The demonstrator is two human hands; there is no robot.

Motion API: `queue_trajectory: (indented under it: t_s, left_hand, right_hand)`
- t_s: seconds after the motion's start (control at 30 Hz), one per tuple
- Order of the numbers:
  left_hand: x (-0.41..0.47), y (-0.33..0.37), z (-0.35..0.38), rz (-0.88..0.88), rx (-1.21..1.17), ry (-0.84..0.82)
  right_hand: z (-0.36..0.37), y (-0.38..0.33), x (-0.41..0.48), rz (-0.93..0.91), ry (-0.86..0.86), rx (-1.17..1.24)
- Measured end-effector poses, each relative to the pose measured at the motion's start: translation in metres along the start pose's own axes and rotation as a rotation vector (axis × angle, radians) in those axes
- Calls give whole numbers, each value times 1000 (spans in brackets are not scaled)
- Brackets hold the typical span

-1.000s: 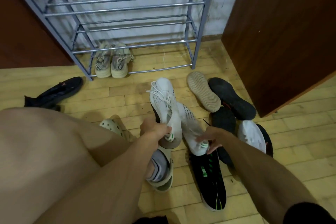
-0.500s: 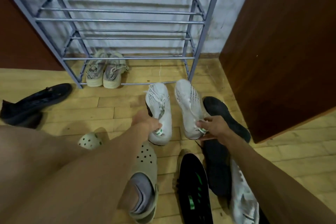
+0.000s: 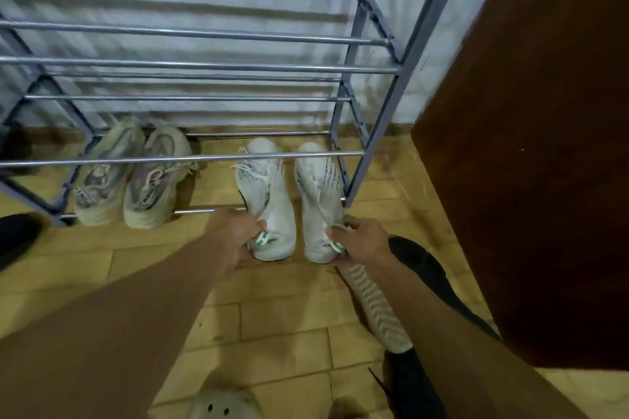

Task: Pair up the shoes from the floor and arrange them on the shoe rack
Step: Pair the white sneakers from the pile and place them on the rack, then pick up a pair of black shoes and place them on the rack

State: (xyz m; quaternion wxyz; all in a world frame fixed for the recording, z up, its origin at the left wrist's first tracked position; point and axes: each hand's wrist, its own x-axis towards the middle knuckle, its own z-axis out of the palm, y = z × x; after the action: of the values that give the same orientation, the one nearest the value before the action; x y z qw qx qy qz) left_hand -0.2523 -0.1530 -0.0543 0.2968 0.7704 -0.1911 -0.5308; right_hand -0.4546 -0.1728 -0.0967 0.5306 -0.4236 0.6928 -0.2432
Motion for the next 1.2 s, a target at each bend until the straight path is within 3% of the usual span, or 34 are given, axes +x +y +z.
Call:
queue_trajectory:
  t_s: [0.3, 0.6, 0.77, 0.97, 1.07, 1.2]
  left_hand:
    - [99, 33, 11, 125, 19, 25]
    - [127, 24, 31, 152, -42, 23]
    - [108, 30, 30, 154, 48, -26]
    - [44, 5, 33, 121, 54, 27]
    - [-6, -12, 38, 63, 183, -98]
    - [-72, -30, 52, 166, 417, -254]
  right_hand:
    - [31, -27, 85, -74, 126, -33]
    - [31, -31, 115, 39, 32, -24]
    - [18, -36, 104, 20, -45, -93]
    - [-23, -12, 47, 0, 0, -145]
    - [-54, 10, 7, 53, -22, -205]
    - [-83, 38, -46, 94, -20, -261]
